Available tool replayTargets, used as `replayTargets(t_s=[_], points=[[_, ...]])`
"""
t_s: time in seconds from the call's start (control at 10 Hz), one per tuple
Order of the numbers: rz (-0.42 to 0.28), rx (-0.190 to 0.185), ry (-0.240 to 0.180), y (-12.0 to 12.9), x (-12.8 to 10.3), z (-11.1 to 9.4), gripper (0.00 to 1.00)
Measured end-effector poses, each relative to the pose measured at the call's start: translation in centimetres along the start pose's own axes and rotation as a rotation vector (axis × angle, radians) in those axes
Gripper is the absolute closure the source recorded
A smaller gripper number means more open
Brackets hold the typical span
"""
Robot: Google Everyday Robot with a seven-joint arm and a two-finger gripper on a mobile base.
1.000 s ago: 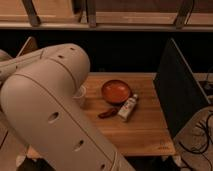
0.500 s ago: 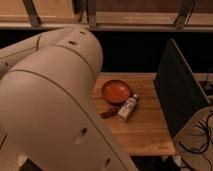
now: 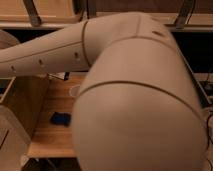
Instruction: Place the eraser in the ceramic cup
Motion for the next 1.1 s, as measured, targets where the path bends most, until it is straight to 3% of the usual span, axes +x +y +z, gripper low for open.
replayTargets(t_s=[0.4,0.6,0.7,0.9,1.1], points=[[0.011,-0.006,-0.030,0.5,-0.3,-0.5,0.87],[0.021,-0.052,-0.093,3.4,-1.5,0.1,0.87],[0.055,-0.085,-0.124,4.7,-1.2,1.2,0.87],[0.173,-0.136,-0.148,5.3,2.1,5.3,0.87],[0.202,-0.152,-0.178,5.3,3.7,7.8,0.87]])
